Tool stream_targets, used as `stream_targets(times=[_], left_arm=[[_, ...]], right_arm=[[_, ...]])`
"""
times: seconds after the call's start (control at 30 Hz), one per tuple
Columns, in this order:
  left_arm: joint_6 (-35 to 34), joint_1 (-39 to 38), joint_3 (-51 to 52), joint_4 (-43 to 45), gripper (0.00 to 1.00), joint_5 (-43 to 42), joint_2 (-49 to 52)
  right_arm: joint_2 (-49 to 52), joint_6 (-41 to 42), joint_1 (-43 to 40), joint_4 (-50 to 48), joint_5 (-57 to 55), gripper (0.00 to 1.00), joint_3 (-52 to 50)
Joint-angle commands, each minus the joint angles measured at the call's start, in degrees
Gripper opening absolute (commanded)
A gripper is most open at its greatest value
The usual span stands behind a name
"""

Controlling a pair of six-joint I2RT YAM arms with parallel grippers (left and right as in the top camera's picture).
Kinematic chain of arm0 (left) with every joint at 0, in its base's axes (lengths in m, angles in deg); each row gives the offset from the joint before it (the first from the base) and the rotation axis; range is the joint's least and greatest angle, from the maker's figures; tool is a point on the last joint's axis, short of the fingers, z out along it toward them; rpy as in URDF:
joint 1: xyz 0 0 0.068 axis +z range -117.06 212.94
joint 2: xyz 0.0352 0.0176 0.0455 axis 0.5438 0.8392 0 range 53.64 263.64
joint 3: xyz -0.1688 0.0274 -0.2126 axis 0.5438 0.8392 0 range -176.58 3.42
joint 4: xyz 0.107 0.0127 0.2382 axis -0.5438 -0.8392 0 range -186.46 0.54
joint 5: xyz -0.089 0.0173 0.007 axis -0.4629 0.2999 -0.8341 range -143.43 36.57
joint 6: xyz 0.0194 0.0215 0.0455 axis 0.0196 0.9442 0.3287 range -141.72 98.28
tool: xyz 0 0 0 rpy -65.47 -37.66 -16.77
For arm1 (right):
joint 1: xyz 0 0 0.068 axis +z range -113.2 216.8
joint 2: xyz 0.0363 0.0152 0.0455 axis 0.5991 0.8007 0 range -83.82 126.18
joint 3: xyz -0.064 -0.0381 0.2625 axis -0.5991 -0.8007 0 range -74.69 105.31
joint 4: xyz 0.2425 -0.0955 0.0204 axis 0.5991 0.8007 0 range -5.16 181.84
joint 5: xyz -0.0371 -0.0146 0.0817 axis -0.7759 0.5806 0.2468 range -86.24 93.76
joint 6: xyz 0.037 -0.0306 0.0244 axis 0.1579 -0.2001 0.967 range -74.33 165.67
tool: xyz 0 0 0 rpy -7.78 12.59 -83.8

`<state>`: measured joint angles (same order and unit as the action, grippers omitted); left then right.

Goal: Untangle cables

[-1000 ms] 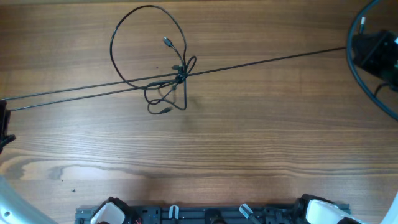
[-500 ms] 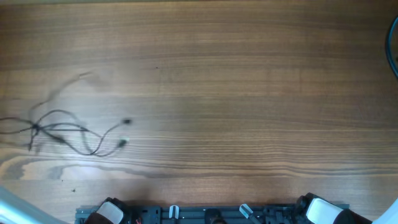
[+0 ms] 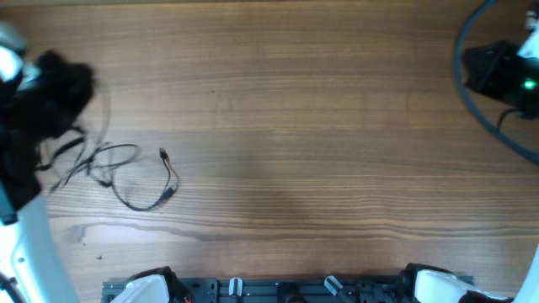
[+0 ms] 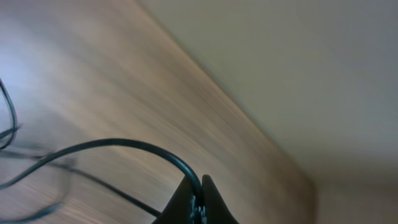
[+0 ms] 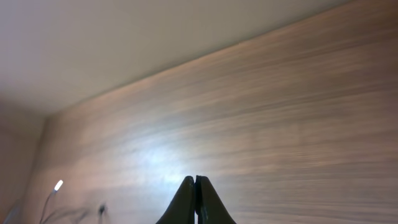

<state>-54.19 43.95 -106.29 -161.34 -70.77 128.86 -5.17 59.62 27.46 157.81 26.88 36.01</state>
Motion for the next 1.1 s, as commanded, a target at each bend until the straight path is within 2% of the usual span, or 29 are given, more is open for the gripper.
stream_targets(times=[0.0,0.23,0.47,0.5,0.53,0.57,0.63,0.67,0.8,0.9,1.07], left_arm=[[-0.2,-12.4,-0.1,3.2,0.04,-2.2,0.5],[0.2,-32.3,-0.1,8.8,0.04,-2.1,6.0],[0.6,-42.9,-0.1,11.3,0.04,-2.1,14.8],[0.7,-43.4,-0.1,11.3,0.16,-2.1,15.6],[0.7,-43.6,-0.1,11.3,0.76,-2.1,16.2],[0.7,-43.6,-0.1,11.3,1.0,-1.9,16.8],[2.6,-43.1,-0.1,11.3,1.0,-0.3,17.2],[3.7,-42.6,-0.3,11.3,1.0,0.6,16.9],[3.8,-39.5,-0.8,10.8,1.0,5.0,14.2],[3.8,-36.8,-1.0,10.3,1.0,9.4,10.2],[3.7,-33.5,-1.0,7.1,1.0,16.7,4.1]], right_arm=[[-0.3,-0.6,5.9,0.3,0.9,0.04,-0.1],[0.3,1.2,13.6,0.2,-3.8,0.04,-0.1],[0.8,1.0,14.6,0.7,-3.8,0.04,-0.1],[0.8,1.0,14.6,0.7,-3.8,0.04,-0.2],[0.8,1.0,14.6,0.7,-3.9,0.04,-0.2],[0.8,1.0,14.6,0.9,-4.0,0.05,-0.2],[1.2,1.0,14.6,1.8,-4.0,0.68,-0.2],[1.6,1.0,14.6,2.4,-4.0,0.84,-0.2],[3.5,-0.1,14.6,4.3,-4.0,0.85,-0.2],[5.5,-0.3,15.0,5.8,-3.7,0.82,-0.2],[8.8,3.1,22.5,6.1,-4.0,0.79,-2.3]])
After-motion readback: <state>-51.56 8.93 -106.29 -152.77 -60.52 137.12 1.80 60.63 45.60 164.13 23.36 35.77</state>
